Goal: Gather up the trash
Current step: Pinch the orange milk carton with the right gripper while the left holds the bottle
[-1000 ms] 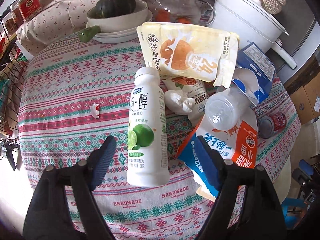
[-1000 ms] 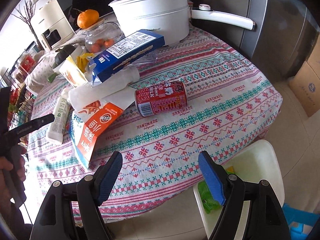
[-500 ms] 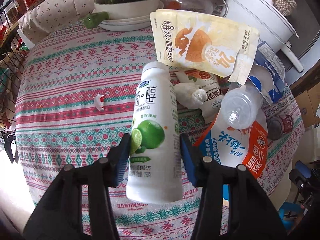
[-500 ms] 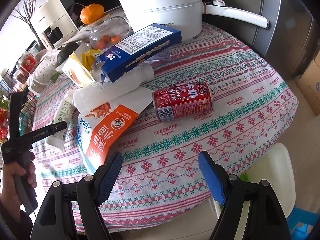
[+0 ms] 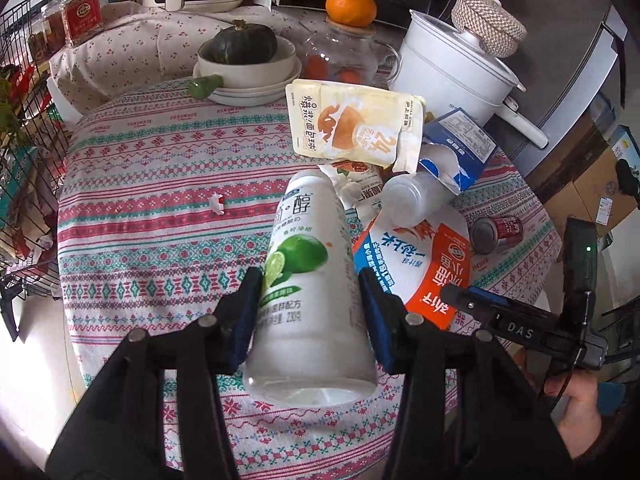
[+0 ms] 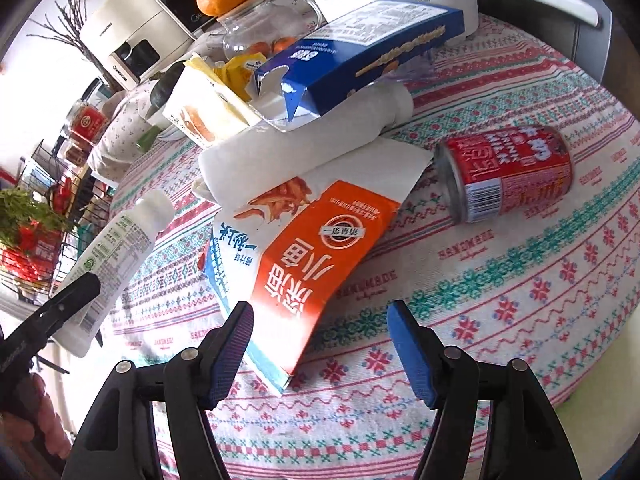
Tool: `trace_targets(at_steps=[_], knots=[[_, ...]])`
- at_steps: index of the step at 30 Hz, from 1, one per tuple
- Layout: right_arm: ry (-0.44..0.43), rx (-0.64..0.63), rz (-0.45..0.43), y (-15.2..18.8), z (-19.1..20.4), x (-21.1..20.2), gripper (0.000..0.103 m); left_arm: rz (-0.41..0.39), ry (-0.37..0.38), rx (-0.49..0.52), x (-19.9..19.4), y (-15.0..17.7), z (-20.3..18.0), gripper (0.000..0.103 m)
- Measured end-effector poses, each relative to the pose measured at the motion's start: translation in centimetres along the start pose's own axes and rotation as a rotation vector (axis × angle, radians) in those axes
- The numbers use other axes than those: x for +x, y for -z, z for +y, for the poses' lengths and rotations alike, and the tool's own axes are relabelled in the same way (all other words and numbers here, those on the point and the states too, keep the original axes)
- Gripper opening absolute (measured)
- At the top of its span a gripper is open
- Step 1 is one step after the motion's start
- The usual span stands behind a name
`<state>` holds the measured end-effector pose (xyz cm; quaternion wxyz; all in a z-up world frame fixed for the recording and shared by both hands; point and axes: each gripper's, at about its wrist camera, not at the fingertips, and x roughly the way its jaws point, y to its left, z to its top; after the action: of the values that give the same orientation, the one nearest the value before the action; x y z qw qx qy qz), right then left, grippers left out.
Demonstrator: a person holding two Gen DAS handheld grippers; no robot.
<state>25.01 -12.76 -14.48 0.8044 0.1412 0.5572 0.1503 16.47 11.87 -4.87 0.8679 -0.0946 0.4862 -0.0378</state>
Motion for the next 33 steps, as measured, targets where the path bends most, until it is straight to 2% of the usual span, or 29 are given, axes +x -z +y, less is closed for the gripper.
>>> trace_targets(at_steps=[2, 7, 10, 16, 24, 33], knots=[[-0.024, 0.033, -0.004, 0.0, -0.1, 0.9, 0.059, -0.010, 0.011, 0.003, -0.3, 0.1, 0.0, 0.051], [-0.111, 0.096, -0.023, -0.1, -0.5, 1.6, 0.036, -0.007, 0.021, 0.005, -0.7, 0.8, 0.6, 0.051], [-0.147, 0.080, -0.041, -0.3, -0.2, 0.9, 0.022, -0.006, 0.025, -0.005, -0.9, 1.0, 1.2, 0.051], [-0.250, 0.051, -0.041, -0.1, 1.0, -1.8, 0.005, -0.023, 0.025, -0.016, -1.6, 1.1, 1.7, 0.051], [-0.272, -0.045, -0.082, 0.7, 2.9, -5.8, 0.003, -0.059, 0.041, -0.015, -3.0, 1.3, 1.8, 0.051], [-0.349, -0.067, -0.165, 0.8, 2.6, -10.8, 0.002, -0.092, 0.062, -0.007, -4.0, 1.4, 1.5, 0.051]])
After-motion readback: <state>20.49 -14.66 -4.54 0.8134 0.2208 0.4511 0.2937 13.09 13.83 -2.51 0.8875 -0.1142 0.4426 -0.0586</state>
